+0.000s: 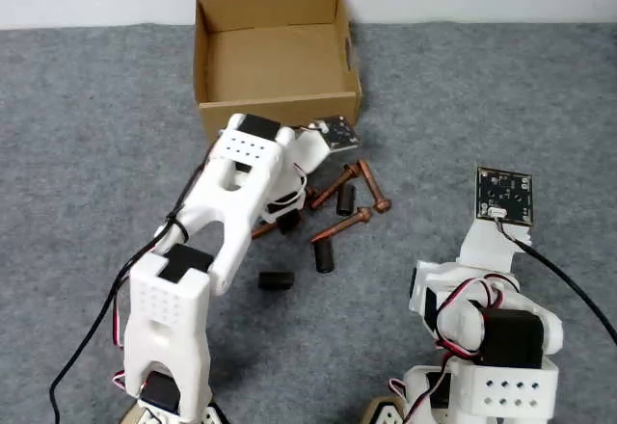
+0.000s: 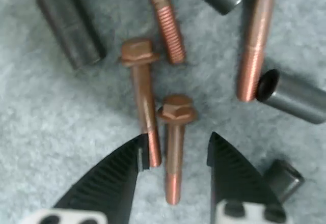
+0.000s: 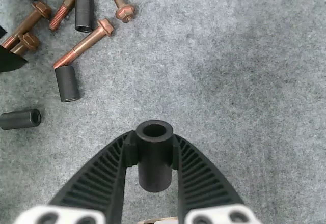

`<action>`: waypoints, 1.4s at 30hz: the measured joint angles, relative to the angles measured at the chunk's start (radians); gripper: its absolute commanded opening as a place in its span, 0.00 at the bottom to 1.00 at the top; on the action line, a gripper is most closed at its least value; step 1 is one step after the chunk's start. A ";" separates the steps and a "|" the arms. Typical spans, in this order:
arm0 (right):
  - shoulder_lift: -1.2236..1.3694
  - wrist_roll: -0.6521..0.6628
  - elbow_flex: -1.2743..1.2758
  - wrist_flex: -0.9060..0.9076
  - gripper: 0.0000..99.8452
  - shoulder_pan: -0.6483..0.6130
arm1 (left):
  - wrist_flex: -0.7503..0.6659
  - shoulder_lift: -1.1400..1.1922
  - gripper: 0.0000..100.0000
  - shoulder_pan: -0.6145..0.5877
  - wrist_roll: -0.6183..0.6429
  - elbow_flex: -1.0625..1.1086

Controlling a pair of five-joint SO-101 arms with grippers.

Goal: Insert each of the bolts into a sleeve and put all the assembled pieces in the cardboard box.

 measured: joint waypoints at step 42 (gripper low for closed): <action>-0.002 0.000 -0.026 0.000 0.01 0.000 | 0.285 0.186 0.00 0.029 0.112 -0.410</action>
